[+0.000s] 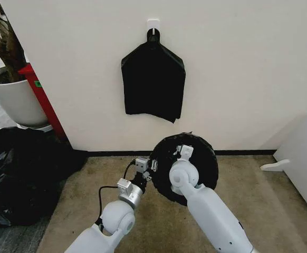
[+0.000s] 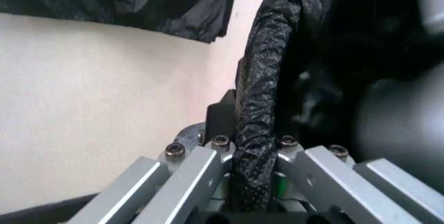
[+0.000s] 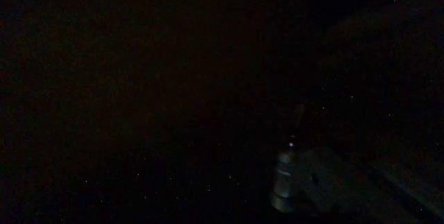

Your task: Place the garbage bag over the trash bin.

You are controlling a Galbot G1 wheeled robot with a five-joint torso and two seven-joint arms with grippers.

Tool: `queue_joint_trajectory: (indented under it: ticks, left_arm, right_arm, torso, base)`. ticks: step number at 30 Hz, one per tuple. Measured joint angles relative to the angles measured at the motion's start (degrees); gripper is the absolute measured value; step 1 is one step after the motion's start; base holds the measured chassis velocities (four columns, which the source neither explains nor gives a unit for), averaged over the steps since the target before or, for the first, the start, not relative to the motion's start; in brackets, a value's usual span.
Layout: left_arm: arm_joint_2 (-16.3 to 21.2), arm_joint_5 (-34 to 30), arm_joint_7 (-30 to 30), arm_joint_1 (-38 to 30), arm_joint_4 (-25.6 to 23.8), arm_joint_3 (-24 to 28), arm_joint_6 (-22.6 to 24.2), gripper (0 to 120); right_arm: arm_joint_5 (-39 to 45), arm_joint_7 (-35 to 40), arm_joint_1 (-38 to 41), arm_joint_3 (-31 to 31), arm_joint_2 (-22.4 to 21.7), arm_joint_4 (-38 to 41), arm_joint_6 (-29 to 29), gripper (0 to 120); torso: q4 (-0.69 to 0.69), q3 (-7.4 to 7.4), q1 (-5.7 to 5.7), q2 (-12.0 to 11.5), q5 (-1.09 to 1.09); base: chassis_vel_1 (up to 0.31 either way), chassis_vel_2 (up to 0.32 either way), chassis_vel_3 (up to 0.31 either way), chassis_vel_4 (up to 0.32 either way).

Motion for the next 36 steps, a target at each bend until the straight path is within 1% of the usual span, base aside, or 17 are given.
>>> queue_joint_trajectory:
  ticks: [3,8,13,19,24,27,30,32,36]
  left_arm:
    - [0.3,0.1,0.2,0.2,-0.5,0.2,0.0,2]
    - [0.3,0.1,0.2,0.0,-0.5,0.0,0.1,2]
    - [-0.1,-0.5,-0.1,-1.0,-0.3,-1.1,0.1,2]
    - [-0.3,-1.0,-0.2,-1.2,-0.2,-1.3,0.2,2]
    - [-0.6,-0.9,-0.2,-1.3,0.0,-1.0,0.2,2]
    - [-0.7,-0.9,-0.2,-1.6,0.0,-1.0,0.3,2]
    - [-0.7,-0.9,-0.2,-1.6,0.0,-1.0,0.3,2]
    - [-0.7,-0.9,-0.2,-1.6,0.0,-1.0,0.3,2]
    - [-0.7,-0.9,-0.2,-1.6,-0.2,-0.9,0.3,2]
  right_arm:
    - [-0.1,-0.1,0.7,0.3,0.8,-1.1,0.0,0]
    - [-0.2,0.0,-0.1,0.2,0.5,-0.6,0.0,0]
    - [0.5,0.7,-3.3,-1.3,-1.9,2.7,-0.2,0]
    - [0.2,0.6,-4.8,-1.9,-2.5,1.4,-0.4,0]
    - [1.0,1.6,-4.4,-2.8,-3.4,2.6,-0.4,0]
    - [3.5,3.4,-2.4,-3.1,-5.3,6.2,-0.7,0]
    - [4.8,4.1,-1.4,-3.0,-6.2,7.2,-0.9,0]
    - [5.2,4.3,-0.6,-2.3,-6.5,6.6,-0.9,0]
    - [4.8,3.9,-0.1,-1.1,-6.1,3.0,-0.9,0]
  torso:
    - [0.01,0.0,0.0,0.0,0.0]
    - [0.01,0.0,0.0,0.0,0.0]
    - [0.0,0.0,0.0,0.0,0.0]
    - [0.0,-0.01,0.0,0.0,0.0]
    - [0.0,0.0,0.0,0.0,0.0]
    - [0.0,-0.01,0.0,0.0,0.0]
    - [0.0,-0.01,0.0,0.0,0.0]
    - [0.0,-0.01,0.0,0.0,0.0]
    - [0.0,0.0,0.0,0.0,0.01]
  base:
    - [0.0,0.0,0.0,0.0]
    - [0.0,0.0,0.0,0.0]
    - [0.0,0.0,0.0,0.0]
    - [0.0,0.0,0.0,0.0]
    - [0.0,0.0,0.0,0.0]
    - [0.0,0.0,0.0,0.0]
    - [0.0,0.0,0.0,0.0]
    - [0.0,0.0,0.0,0.0]
    - [0.0,0.0,0.0,0.0]
